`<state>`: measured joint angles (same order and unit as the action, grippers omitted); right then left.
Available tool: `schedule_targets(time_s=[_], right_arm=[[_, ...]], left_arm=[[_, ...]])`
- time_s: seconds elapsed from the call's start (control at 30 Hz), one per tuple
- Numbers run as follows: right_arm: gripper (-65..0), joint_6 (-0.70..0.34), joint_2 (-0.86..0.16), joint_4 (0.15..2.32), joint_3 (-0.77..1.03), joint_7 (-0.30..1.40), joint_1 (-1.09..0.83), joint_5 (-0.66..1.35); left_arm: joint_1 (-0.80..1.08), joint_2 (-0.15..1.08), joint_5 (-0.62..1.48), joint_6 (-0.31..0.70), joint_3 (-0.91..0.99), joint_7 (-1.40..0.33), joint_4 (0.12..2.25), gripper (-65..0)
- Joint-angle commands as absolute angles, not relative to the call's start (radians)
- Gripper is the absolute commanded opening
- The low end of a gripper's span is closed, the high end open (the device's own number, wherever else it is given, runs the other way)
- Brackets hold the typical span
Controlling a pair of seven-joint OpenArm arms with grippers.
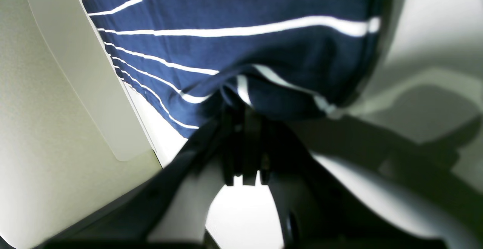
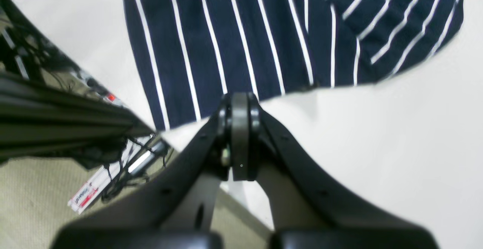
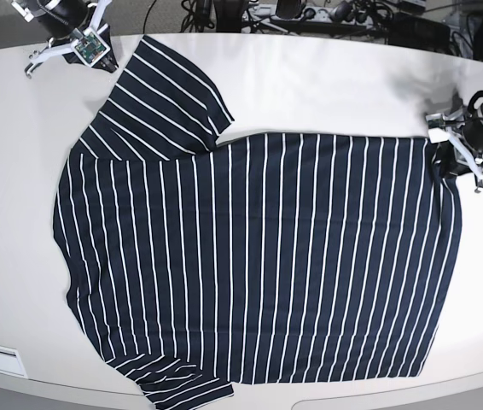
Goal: Fold the T-shirt properly
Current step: 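Grasp the shoulder corners of the navy striped shirt with both grippers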
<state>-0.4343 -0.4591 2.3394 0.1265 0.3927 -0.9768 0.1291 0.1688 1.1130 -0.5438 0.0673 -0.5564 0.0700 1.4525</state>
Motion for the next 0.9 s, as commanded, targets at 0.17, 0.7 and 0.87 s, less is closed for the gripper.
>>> schedule_targets(time_s=[0.17, 0.7, 0.87], right_arm=[[-65.0, -0.515, -0.466, 2.331, 0.115, 0.359, -0.895, 0.212], [-65.0, -0.421, -0.466, 2.093, 0.065, 0.358, -0.704, 0.047], [-64.6, -0.465, -0.487, 2.026, 0.065, 0.36, -0.644, 0.047]], left_arm=[[0.182, 1.119, -0.511, 0.133, -0.57, 0.096, 1.456, -65.0], [0.185, 1.119, -0.511, 0.134, -0.57, 0.096, 1.456, -65.0], [0.185, 1.119, -0.511, 0.134, -0.57, 0.096, 1.456, -65.0]])
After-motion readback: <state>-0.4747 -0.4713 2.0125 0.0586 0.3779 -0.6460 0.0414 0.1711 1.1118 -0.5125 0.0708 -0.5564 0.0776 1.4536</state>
